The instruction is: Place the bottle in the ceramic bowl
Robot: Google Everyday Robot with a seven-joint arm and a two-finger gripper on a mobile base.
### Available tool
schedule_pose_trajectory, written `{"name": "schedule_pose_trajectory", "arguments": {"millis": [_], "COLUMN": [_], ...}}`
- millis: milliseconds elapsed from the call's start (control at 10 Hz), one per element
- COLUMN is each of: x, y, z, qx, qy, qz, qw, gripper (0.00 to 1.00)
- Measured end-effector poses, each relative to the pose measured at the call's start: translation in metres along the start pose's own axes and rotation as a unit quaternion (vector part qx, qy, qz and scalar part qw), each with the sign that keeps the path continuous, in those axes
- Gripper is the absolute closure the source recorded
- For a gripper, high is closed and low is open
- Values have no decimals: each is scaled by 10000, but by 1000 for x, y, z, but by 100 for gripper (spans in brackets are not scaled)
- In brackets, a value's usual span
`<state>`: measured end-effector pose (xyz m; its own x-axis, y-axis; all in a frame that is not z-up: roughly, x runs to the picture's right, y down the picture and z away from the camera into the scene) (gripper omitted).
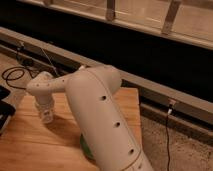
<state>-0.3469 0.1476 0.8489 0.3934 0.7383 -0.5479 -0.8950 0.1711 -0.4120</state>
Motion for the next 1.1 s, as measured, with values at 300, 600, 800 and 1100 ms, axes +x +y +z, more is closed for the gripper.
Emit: {"name": "schedule_pose_trajectory", "arguments": {"millis": [300, 600, 800, 1100], "x": [-2, 1, 16, 51], "y": [-13, -36, -58, -98], "z": [-33, -87, -103, -107], "qx": [-76, -575, -1019, -1375], "qy": [-330, -612, -775, -1041], "qz": [64, -310, -335, -107], "qw": [9994, 9960, 9912, 9850], "gripper": [100, 100, 100, 100]}}
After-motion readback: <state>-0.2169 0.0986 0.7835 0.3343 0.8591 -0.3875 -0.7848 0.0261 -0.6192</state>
